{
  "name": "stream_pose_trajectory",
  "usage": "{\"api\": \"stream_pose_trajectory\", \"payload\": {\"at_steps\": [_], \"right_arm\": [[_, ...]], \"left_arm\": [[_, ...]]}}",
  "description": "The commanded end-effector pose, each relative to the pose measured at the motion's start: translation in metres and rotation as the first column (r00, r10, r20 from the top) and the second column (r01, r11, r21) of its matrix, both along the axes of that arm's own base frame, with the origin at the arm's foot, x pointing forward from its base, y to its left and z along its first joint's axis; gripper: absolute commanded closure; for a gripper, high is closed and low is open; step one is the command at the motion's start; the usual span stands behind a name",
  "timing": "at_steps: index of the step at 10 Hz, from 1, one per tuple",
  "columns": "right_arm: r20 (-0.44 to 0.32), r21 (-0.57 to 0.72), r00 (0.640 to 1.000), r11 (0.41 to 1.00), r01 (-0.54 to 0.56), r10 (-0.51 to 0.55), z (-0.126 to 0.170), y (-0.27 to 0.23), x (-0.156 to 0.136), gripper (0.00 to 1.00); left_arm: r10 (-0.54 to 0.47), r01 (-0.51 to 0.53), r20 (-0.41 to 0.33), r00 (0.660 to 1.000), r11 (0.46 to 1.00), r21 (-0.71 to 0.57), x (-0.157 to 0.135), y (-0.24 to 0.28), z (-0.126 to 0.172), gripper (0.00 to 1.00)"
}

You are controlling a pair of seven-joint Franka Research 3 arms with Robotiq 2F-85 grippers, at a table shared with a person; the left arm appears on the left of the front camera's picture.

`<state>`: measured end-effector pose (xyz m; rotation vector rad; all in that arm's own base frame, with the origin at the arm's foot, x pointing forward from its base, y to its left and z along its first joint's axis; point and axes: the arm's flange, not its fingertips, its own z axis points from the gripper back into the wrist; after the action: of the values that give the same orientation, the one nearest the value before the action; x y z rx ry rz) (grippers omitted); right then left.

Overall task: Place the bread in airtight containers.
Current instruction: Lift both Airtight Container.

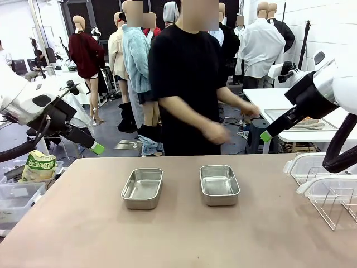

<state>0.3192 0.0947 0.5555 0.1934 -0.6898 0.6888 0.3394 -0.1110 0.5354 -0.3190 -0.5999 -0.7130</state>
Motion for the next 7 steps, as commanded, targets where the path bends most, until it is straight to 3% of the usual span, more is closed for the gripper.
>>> {"api": "stream_pose_trajectory", "payload": {"at_steps": [1,7], "right_arm": [[-0.006,0.007,1.0,1.0,-0.006,0.006,-0.0022,-0.0001,-0.0007,0.0],[-0.006,0.007,1.0,1.0,-0.006,0.006,-0.0022,-0.0001,-0.0007,0.0]], "left_arm": [[-0.007,0.007,-0.004,1.0,1.0,-0.017,-0.0004,0.0024,0.0006,0.0],[-0.007,0.007,-0.004,1.0,1.0,-0.017,-0.0004,0.0024,0.0006,0.0]]}}
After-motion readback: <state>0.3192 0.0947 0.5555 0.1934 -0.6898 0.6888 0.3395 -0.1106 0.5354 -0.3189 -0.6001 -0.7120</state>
